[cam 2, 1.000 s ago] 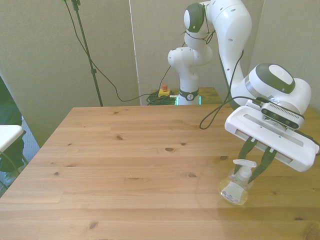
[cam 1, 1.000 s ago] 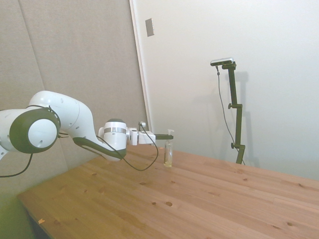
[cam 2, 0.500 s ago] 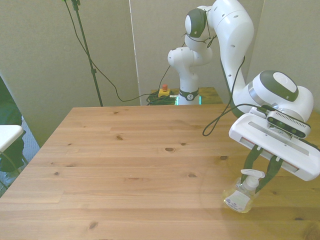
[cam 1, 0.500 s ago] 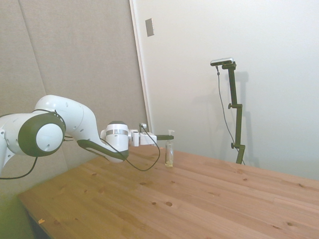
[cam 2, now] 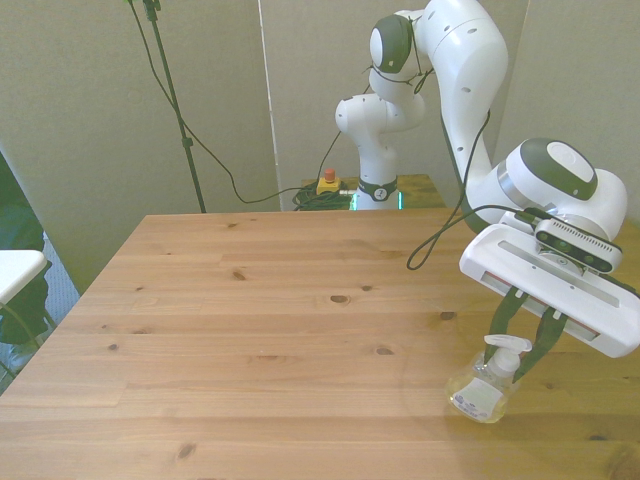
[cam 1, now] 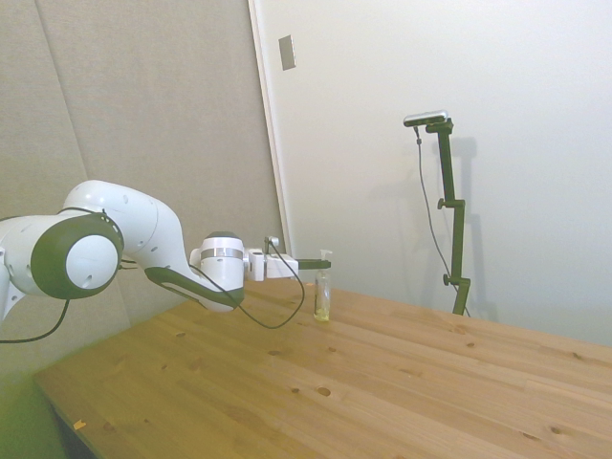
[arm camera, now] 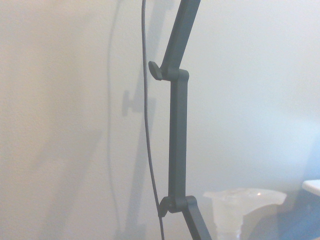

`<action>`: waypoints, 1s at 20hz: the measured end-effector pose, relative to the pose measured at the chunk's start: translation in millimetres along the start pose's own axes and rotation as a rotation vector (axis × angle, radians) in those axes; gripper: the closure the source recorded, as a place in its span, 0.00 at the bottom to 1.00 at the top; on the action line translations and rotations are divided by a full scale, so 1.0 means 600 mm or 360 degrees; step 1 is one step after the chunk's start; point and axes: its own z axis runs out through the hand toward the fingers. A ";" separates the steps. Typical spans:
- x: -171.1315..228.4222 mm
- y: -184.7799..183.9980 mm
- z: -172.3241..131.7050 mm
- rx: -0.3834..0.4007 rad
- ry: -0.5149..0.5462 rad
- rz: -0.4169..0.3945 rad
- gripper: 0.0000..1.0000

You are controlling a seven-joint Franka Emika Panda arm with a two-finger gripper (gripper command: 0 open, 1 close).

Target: Stand the sanitizer

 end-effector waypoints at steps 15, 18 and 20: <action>0.049 0.004 -0.017 -0.0022 -0.0015 0.0035 0.00; 0.065 0.023 -0.023 -0.0073 -0.0102 0.0071 0.00; 0.083 0.037 -0.041 -0.0115 -0.0211 0.0110 0.00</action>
